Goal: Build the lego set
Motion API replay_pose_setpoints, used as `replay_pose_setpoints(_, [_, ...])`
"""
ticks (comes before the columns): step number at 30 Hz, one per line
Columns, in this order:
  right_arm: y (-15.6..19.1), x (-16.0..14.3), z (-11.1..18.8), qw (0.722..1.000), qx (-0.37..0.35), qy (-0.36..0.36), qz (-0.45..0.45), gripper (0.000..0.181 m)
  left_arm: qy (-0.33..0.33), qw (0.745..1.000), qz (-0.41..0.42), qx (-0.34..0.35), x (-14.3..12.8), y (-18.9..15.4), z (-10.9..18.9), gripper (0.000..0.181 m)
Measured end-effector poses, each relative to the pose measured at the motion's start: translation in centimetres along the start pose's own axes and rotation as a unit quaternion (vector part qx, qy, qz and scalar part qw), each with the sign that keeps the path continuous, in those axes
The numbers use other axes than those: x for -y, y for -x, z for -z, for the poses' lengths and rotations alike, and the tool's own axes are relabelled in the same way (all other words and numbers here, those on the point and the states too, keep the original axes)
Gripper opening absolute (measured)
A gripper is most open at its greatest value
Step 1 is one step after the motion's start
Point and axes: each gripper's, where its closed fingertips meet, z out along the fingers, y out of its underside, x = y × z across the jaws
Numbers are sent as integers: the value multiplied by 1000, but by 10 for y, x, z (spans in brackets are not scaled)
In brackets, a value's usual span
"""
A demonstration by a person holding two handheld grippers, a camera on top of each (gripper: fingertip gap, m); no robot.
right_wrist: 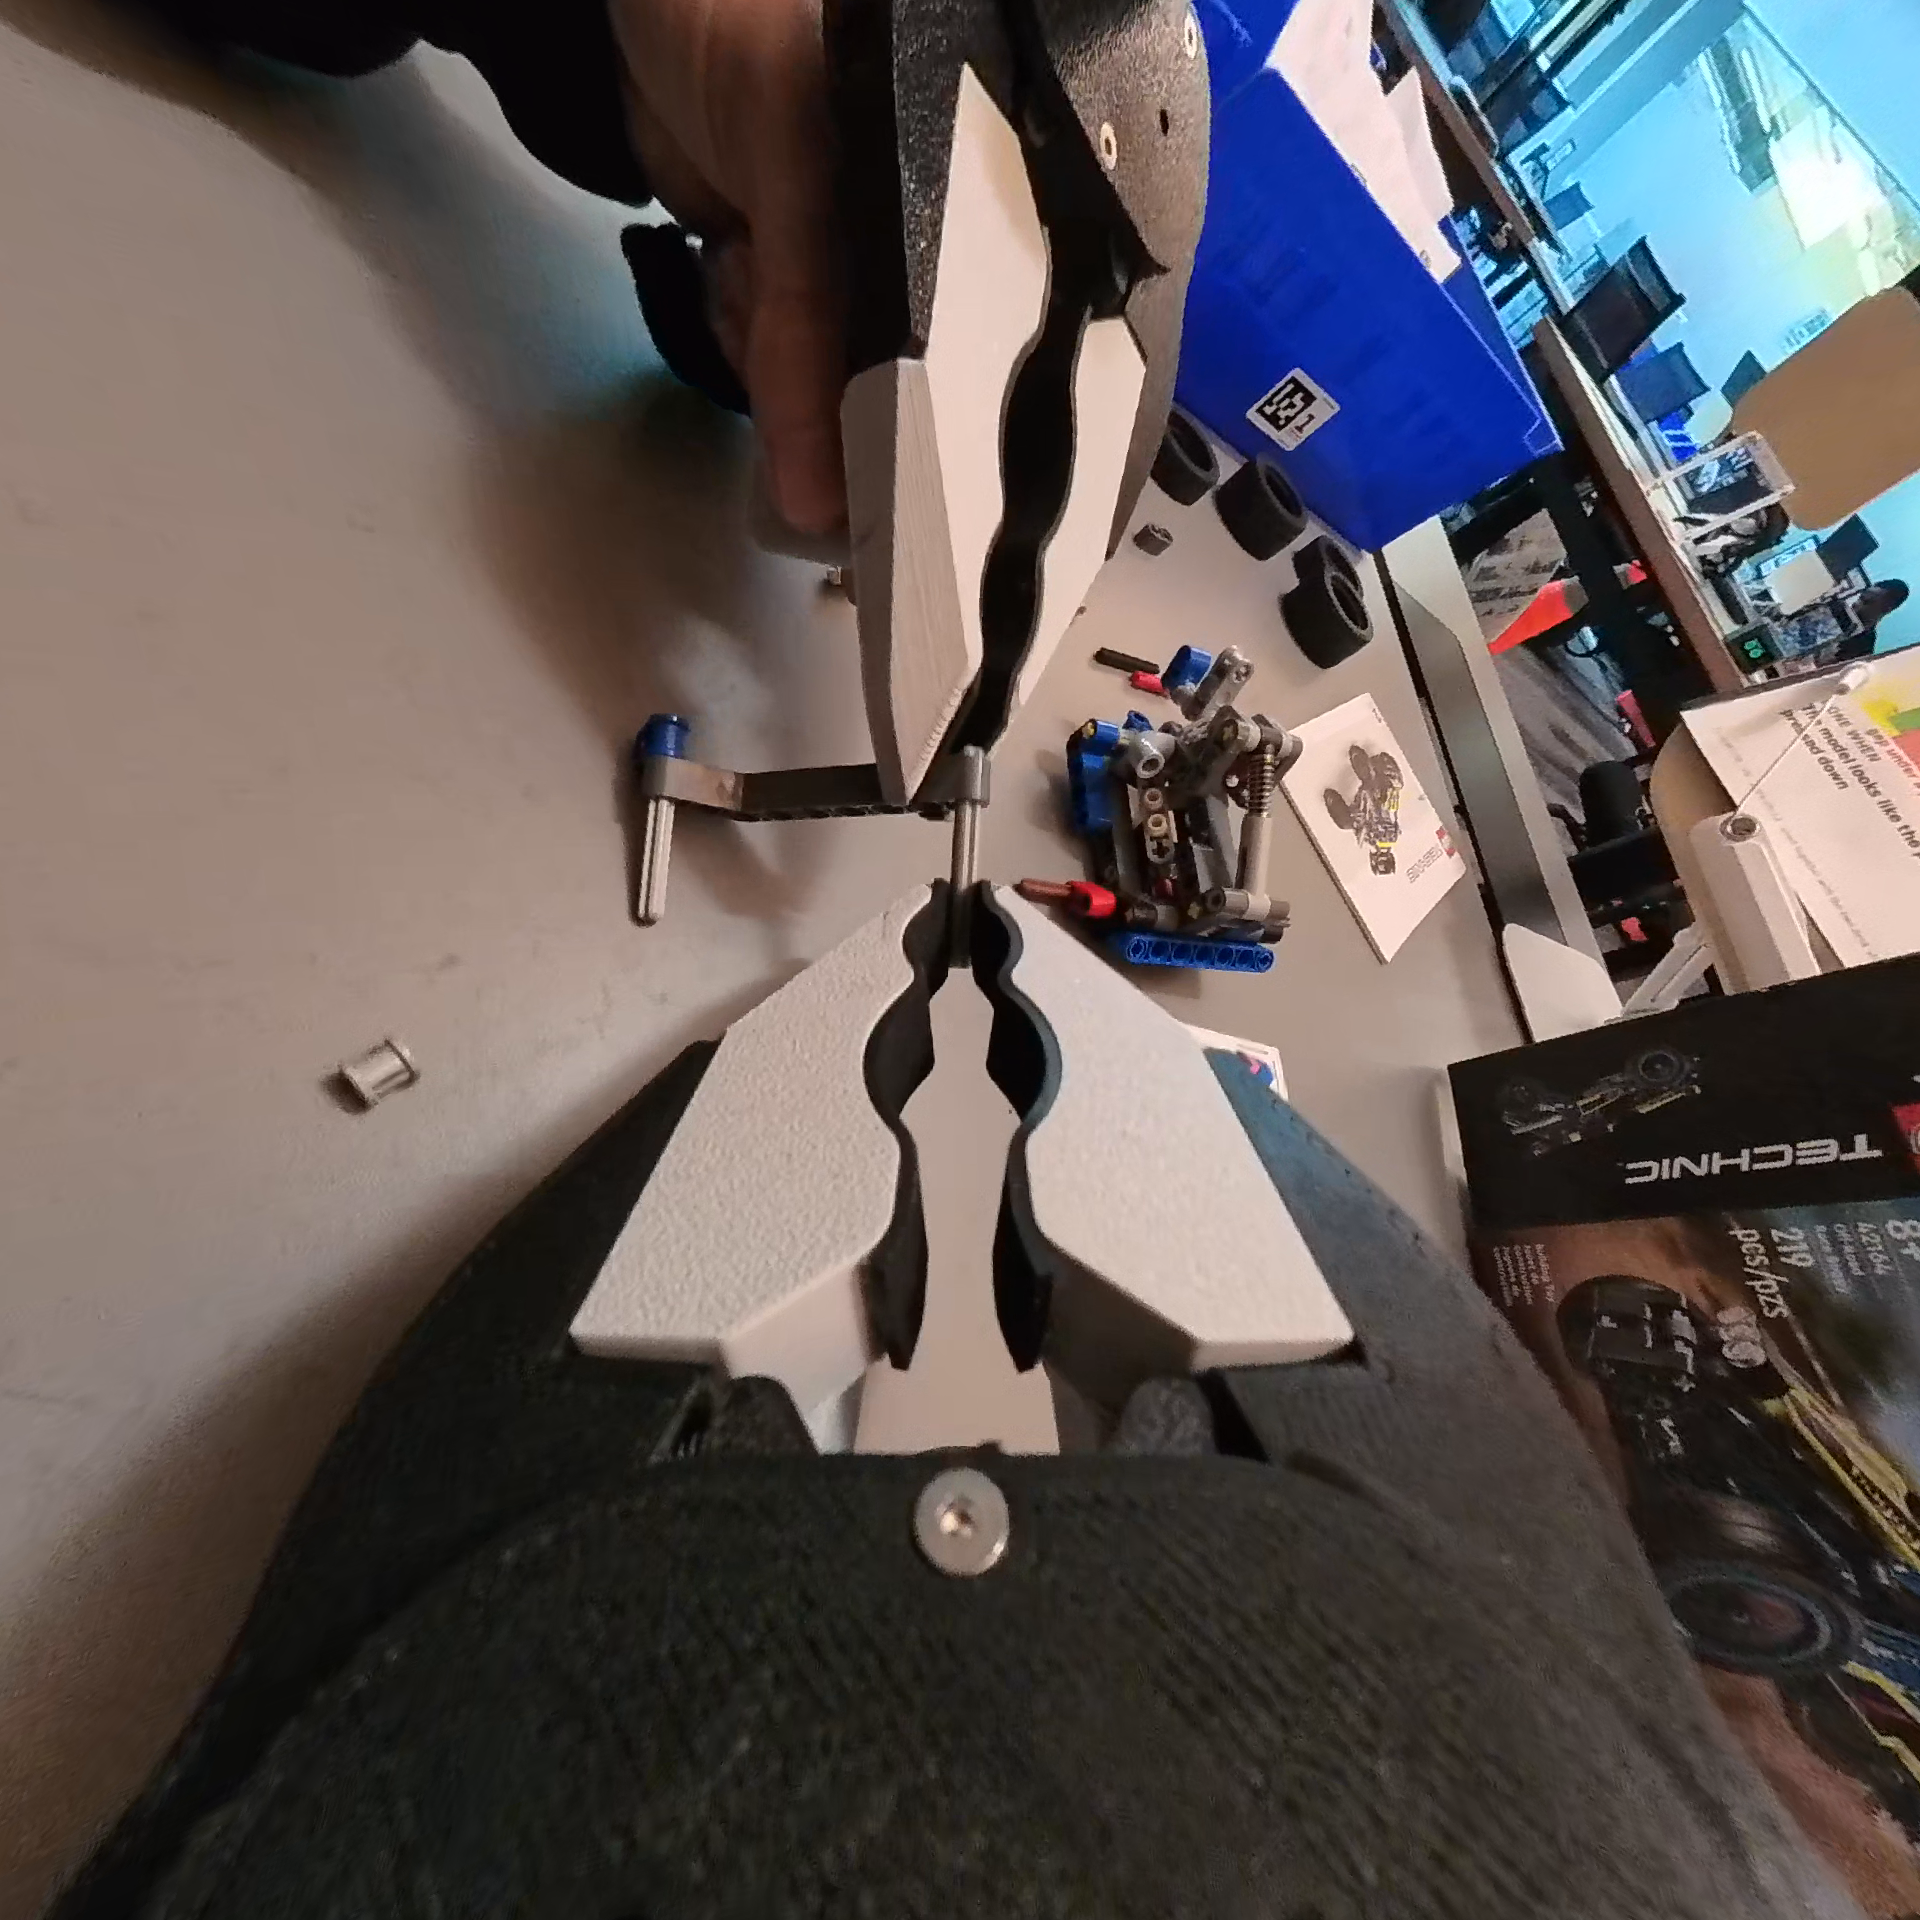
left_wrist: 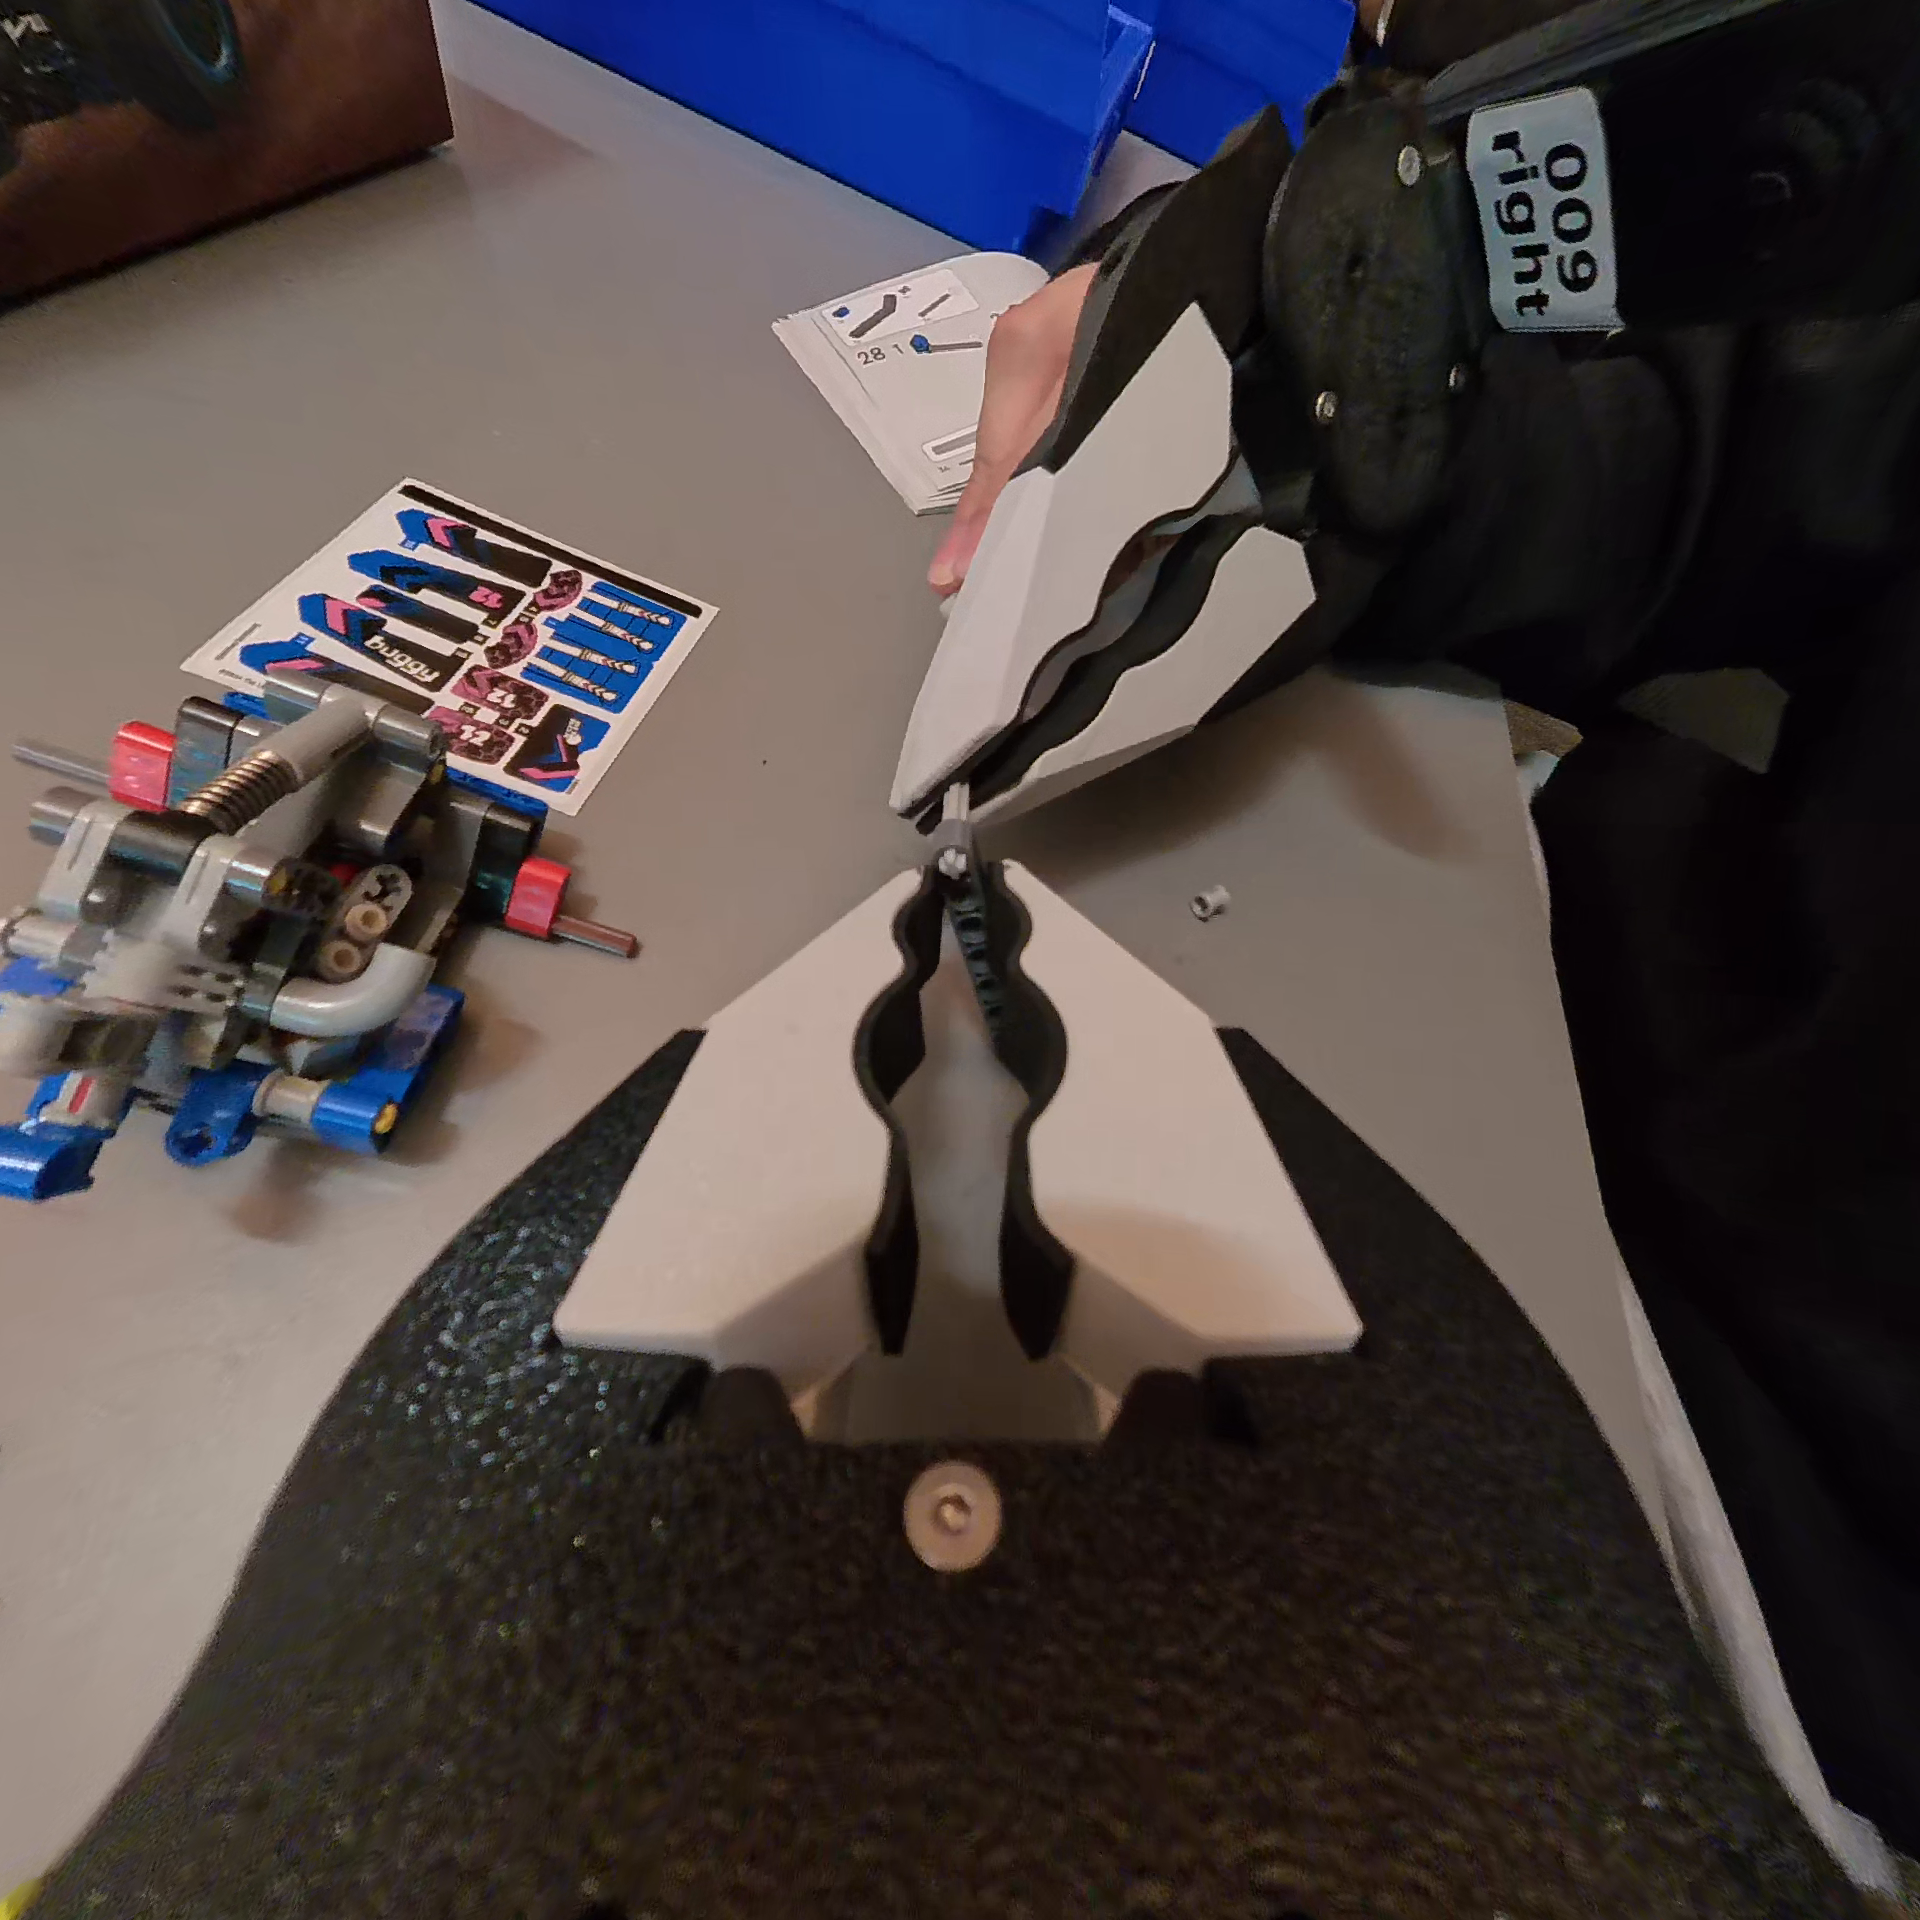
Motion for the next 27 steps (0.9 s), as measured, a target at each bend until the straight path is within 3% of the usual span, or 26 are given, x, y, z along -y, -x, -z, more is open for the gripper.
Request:
replay_pose_setpoints(2, [2,9,-1,1000,5,-20,-6,1,0,1000,-1,-4,1,-3,-4,5])
replay_pose_setpoints(5, [-6,5,-4,999,-27,12,13,2,-1,1000,1,9,3,4,-1,5])
replay_pose_setpoints(27, [-5,5,-4,1000,-4,-1,-31,2,-18,1000,4,-2,5,3,-2,5])
